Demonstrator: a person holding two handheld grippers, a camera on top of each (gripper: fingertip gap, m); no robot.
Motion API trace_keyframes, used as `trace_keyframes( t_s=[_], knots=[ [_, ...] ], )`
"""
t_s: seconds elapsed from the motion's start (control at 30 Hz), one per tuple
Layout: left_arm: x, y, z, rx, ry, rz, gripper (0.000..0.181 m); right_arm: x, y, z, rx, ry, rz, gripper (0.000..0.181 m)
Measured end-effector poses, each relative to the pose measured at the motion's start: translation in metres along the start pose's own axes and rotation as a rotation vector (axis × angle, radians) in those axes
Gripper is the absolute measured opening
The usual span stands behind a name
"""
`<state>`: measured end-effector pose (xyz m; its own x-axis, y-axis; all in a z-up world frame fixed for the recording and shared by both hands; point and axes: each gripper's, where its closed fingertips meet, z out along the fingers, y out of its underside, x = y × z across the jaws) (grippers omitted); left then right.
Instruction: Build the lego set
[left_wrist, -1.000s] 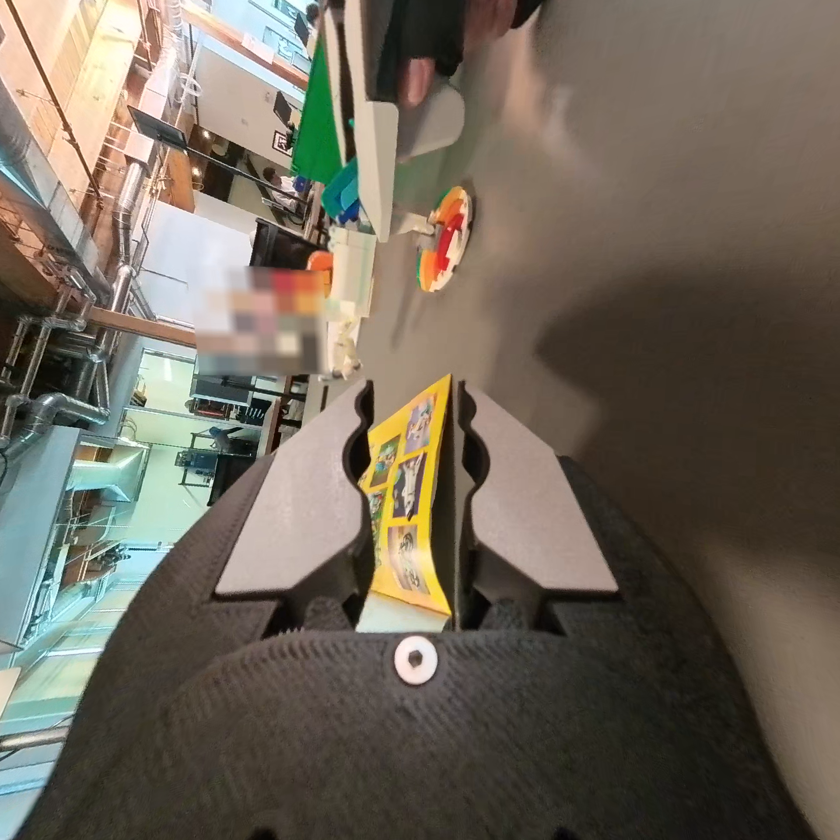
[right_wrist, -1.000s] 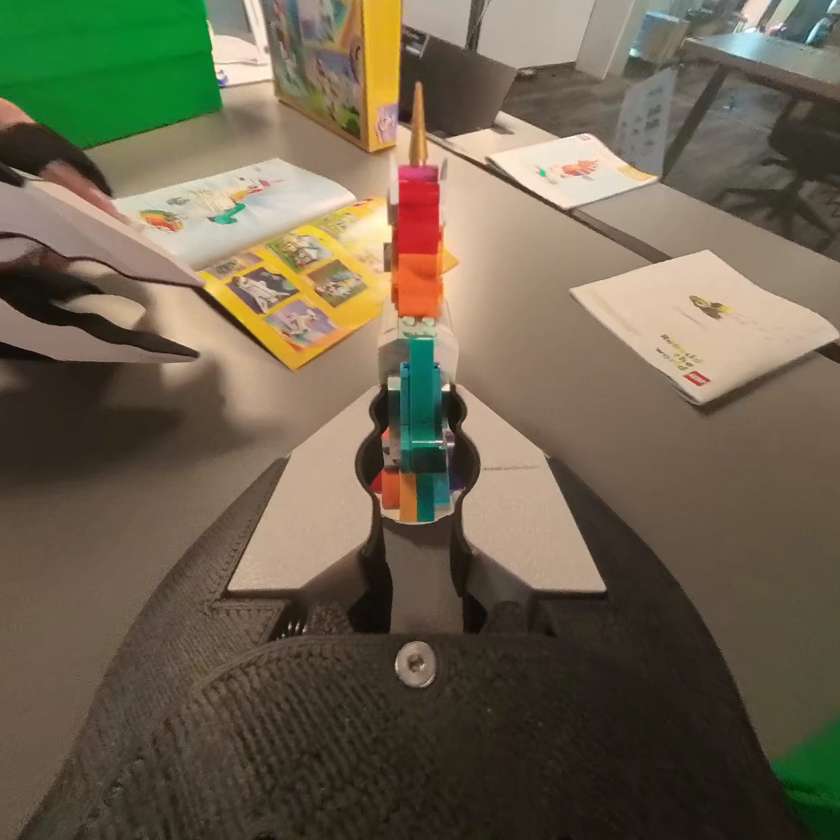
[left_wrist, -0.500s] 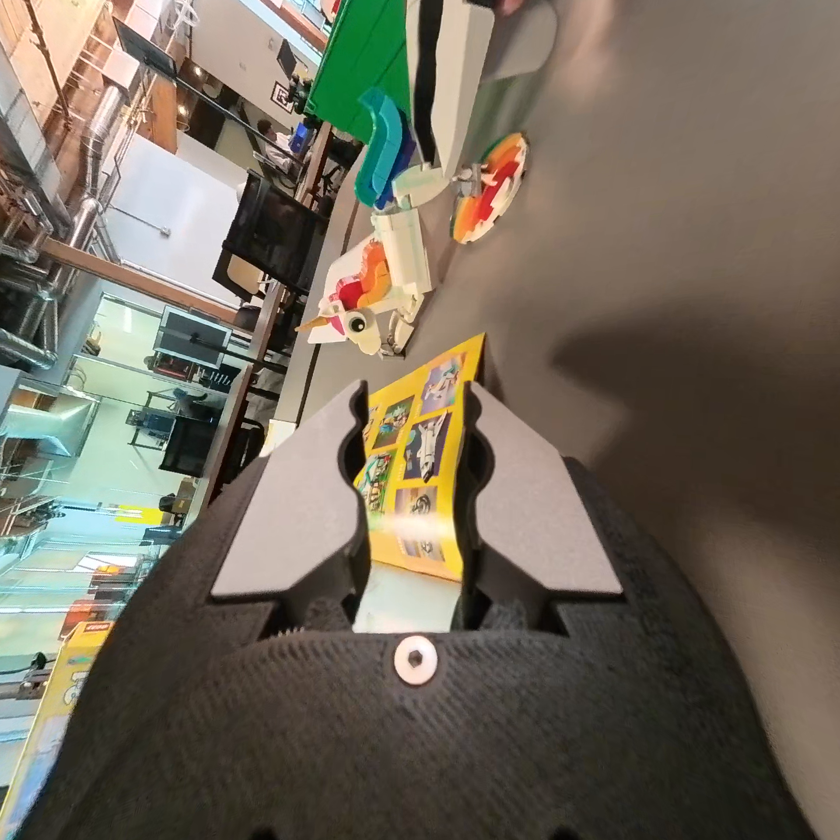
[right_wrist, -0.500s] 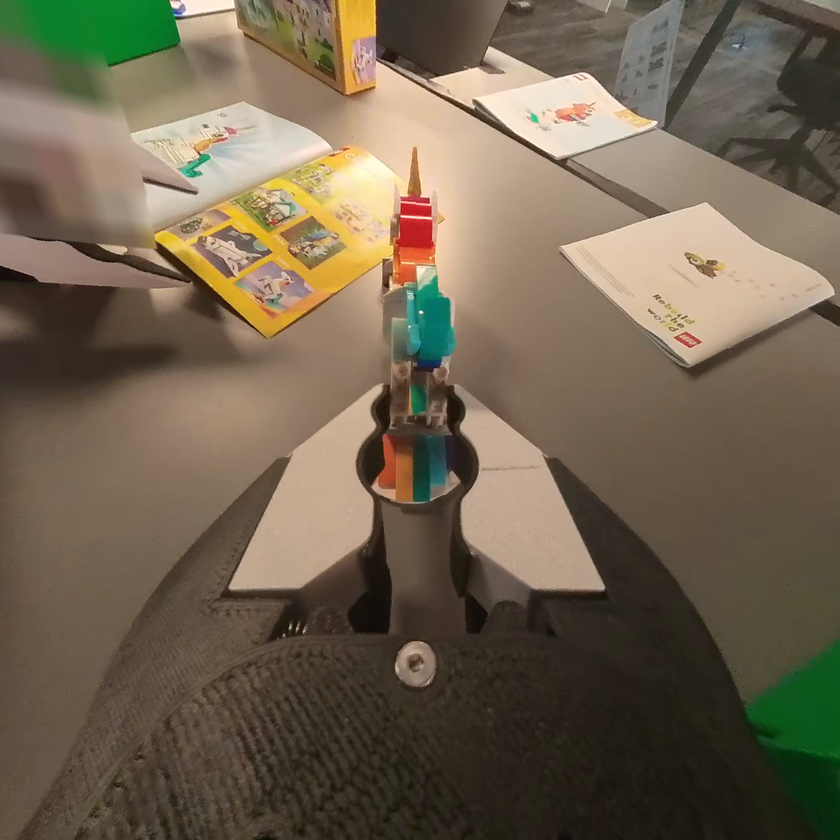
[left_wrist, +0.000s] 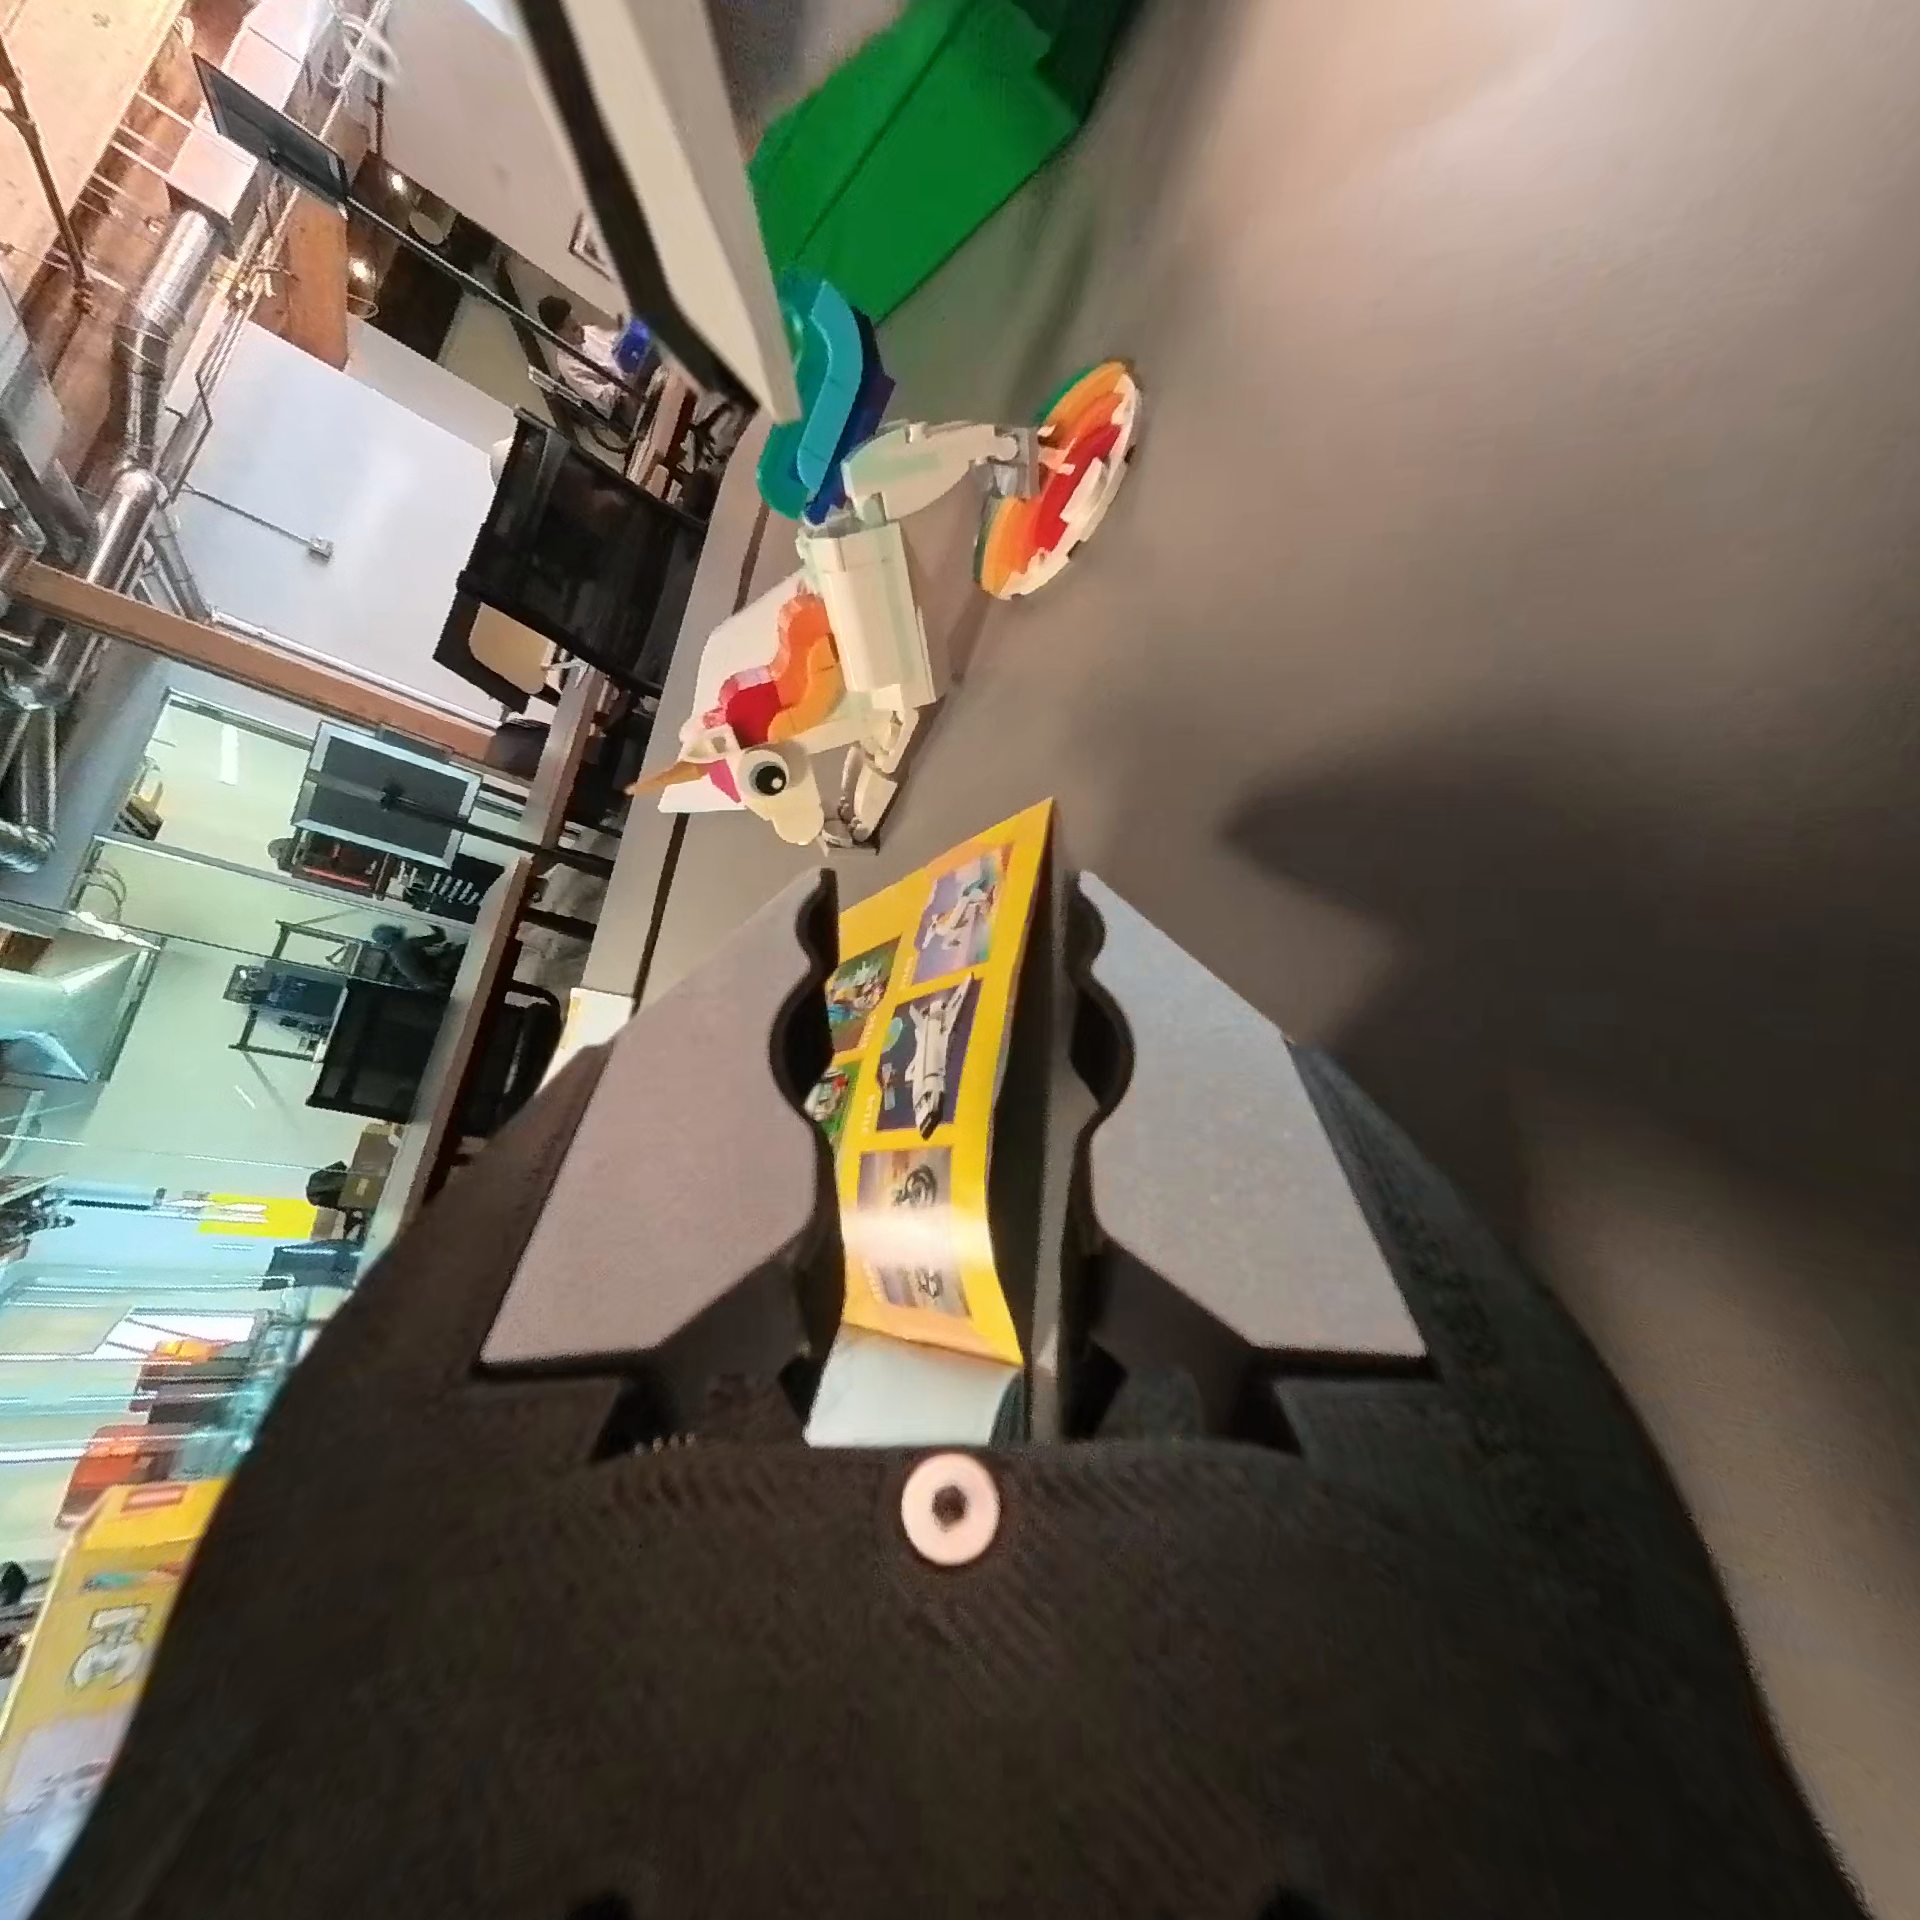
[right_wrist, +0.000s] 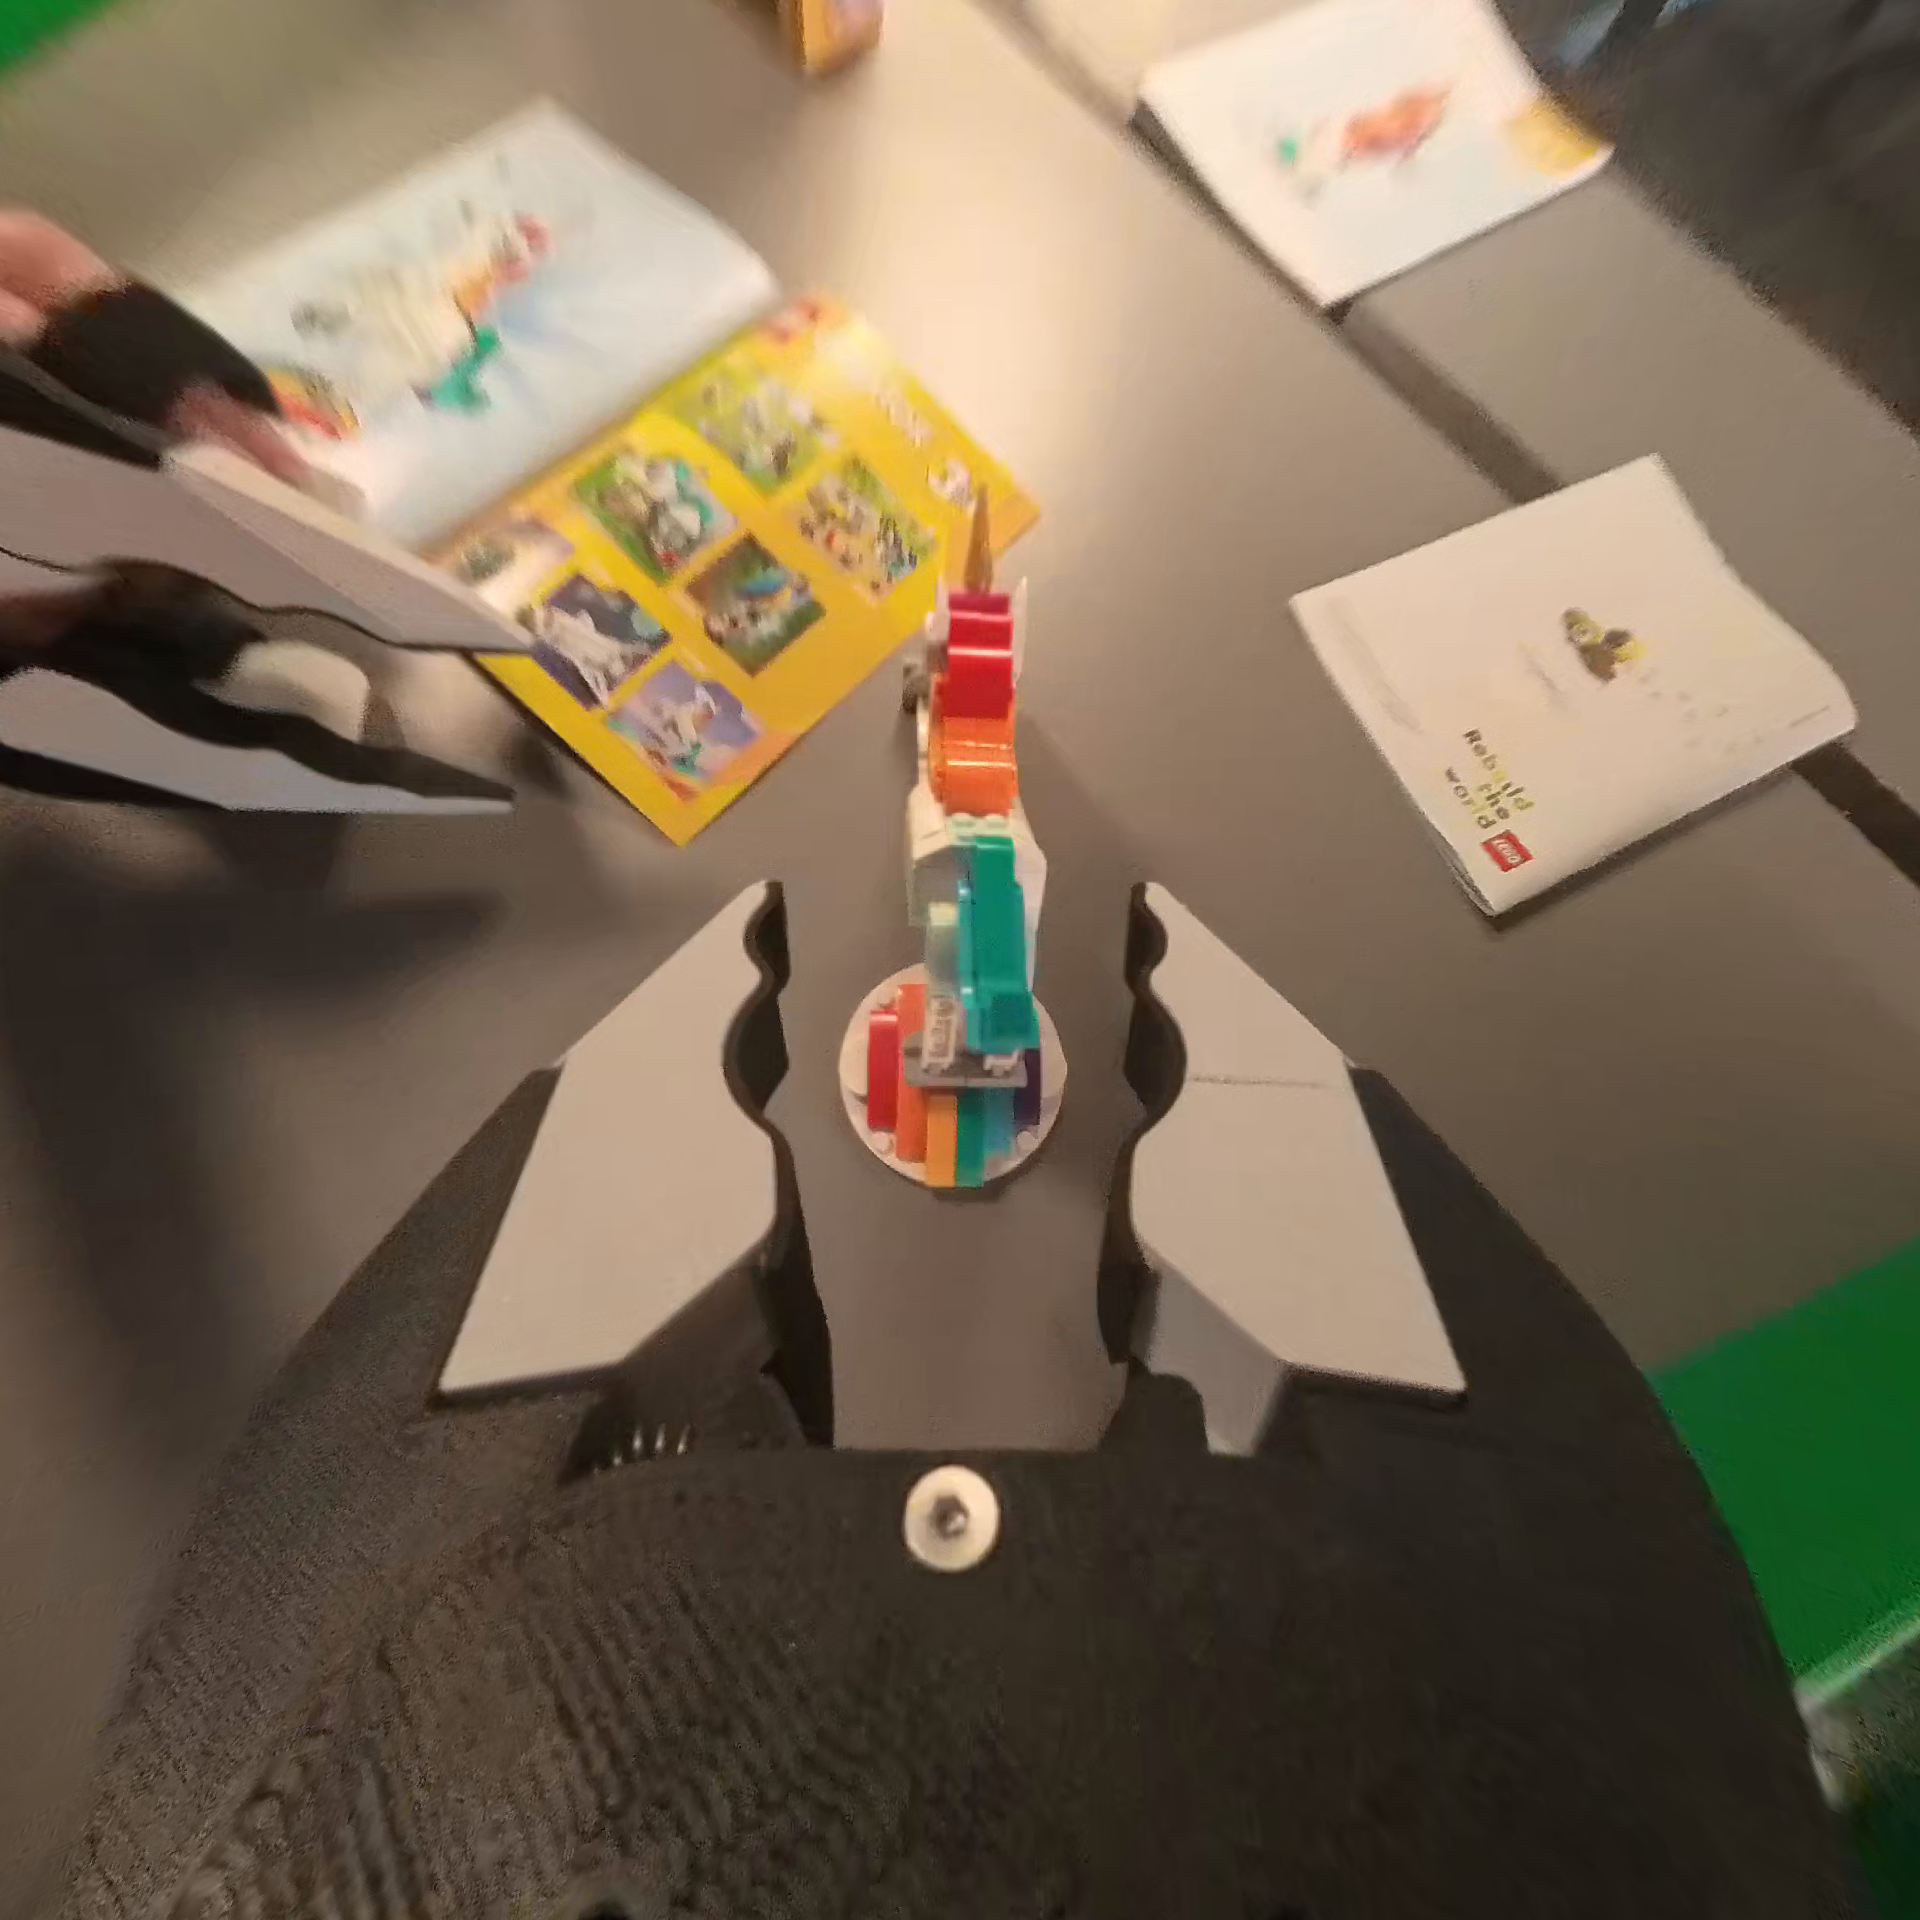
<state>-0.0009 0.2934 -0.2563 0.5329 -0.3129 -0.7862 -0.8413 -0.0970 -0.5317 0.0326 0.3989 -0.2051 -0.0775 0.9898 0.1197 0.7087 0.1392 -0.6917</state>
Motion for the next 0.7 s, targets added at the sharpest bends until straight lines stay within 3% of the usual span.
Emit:
trace_keyframes(
  t_s=[0.2, 0.43, 0.57, 0.7],
  knots=[
    [0.005, -0.003, -0.002, 0.003, 0.007, 0.036, 0.042, -0.002, -0.003, 0.031, -0.335, -0.061, -0.089, 0.065],
    [0.007, -0.003, -0.003, 0.005, 0.016, 0.048, 0.043, 0.004, 0.027, 0.051, -0.717, -0.07, -0.184, 0.052],
    [0.008, -0.003, -0.004, 0.006, 0.022, 0.051, 0.043, -0.007, 0.03, 0.052, -0.734, -0.15, -0.163, 0.034],
    [0.009, -0.005, -0.005, 0.017, 0.028, 0.04, 0.043, -0.013, 0.014, 0.039, -0.537, -0.171, -0.159, 0.033]
  ],
)
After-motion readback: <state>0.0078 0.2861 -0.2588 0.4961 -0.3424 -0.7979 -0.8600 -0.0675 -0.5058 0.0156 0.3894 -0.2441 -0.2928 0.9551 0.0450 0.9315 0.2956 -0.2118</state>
